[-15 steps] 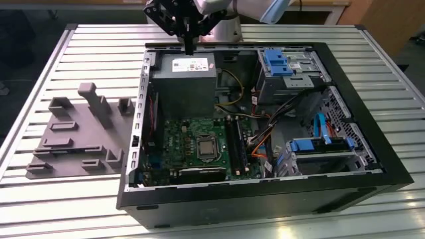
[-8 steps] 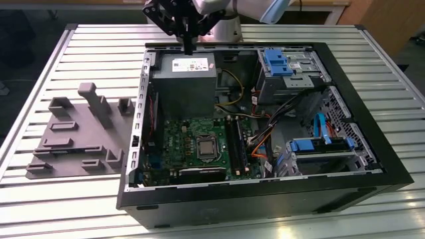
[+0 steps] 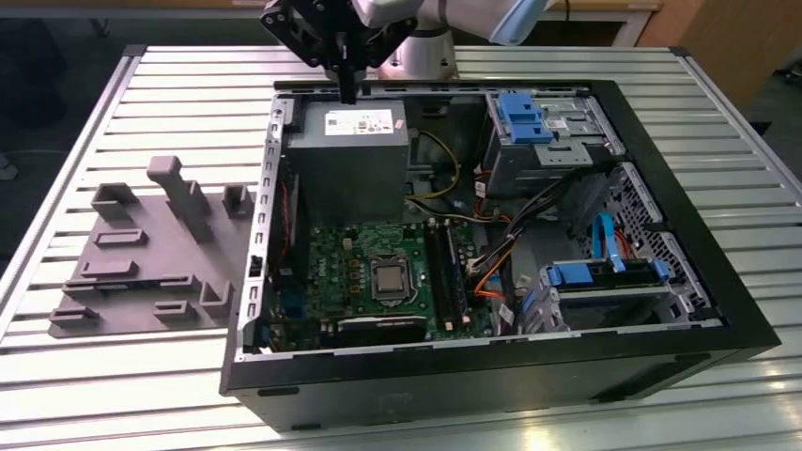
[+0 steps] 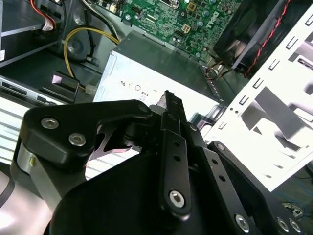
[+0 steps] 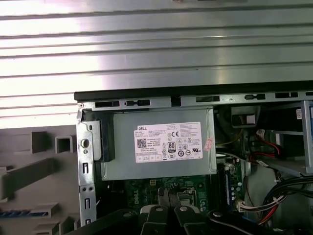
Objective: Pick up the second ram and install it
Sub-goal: 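Reach for the second ram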
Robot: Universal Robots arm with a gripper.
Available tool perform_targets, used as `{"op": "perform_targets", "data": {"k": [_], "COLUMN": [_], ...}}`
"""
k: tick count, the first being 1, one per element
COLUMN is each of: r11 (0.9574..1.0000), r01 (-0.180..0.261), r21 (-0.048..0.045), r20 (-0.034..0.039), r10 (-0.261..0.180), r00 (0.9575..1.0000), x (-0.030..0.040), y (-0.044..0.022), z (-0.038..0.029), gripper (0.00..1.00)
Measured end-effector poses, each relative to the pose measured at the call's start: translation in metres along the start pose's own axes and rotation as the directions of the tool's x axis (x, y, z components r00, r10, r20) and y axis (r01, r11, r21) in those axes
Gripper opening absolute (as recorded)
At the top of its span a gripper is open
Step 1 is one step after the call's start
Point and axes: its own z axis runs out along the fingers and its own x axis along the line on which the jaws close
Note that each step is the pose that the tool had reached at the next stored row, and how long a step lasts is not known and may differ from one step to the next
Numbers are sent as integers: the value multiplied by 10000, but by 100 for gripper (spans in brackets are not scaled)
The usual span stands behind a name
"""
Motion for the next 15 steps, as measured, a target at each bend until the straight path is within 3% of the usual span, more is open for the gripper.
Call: {"op": "perform_targets", "data": {"k": [15], "r11": [10000], "r01": [0], "r21": [0], "r20": [0], "r10": [0], "r00": [10000], "x": [156], "y": [-12], "z": [-4], "gripper": [11]}}
